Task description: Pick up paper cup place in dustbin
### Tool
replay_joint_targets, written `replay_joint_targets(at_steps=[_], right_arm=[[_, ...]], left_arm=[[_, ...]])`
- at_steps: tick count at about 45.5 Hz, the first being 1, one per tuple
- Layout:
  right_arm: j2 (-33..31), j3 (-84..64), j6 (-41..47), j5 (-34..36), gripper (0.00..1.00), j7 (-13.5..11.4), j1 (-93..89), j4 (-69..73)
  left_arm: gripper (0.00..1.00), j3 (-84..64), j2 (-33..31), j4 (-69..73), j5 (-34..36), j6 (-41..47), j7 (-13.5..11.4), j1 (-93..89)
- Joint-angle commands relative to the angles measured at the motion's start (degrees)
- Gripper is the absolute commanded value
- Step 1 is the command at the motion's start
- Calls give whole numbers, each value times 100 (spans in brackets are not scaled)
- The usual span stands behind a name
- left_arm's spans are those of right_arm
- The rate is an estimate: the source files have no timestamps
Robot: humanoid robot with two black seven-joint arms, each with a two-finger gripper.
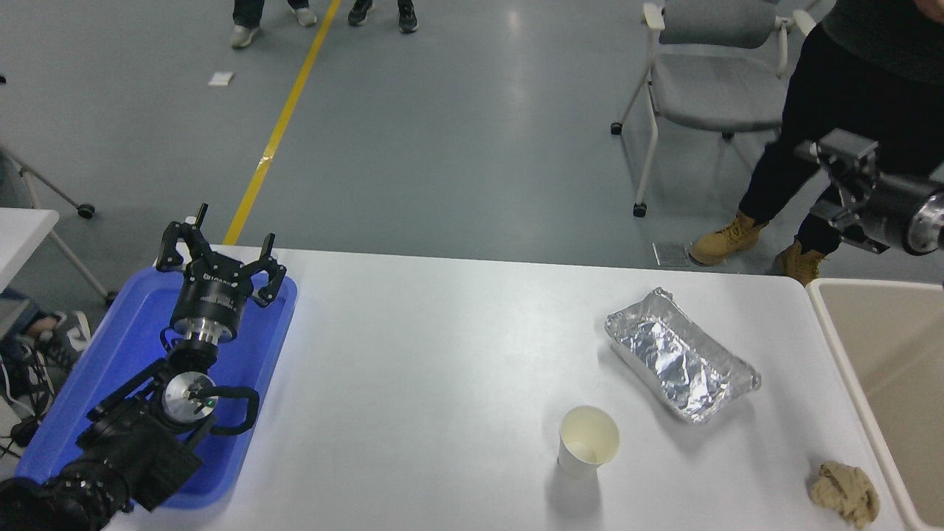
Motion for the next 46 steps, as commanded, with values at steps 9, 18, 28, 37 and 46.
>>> replay_joint_targets(at_steps=[9,18,28,37,46], right_arm=[[1460,-3459,1363,-128,100,-732,3024,1028],[1698,-3486,1847,-532,100,-723,3850,2030],[2032,-3477,1962,-479,100,-732,4168,3138],[2155,-3187,1900,-427,100,-732,4168,3709],[2427,-3046,1821,-418,100,-723,4054,3780]], left_arm=[[100,0,0,0,1,-4,0,-3],[100,0,0,0,1,4,0,5],[100,0,0,0,1,4,0,5],[100,0,0,0,1,4,0,5],[100,0,0,0,1,4,0,5]])
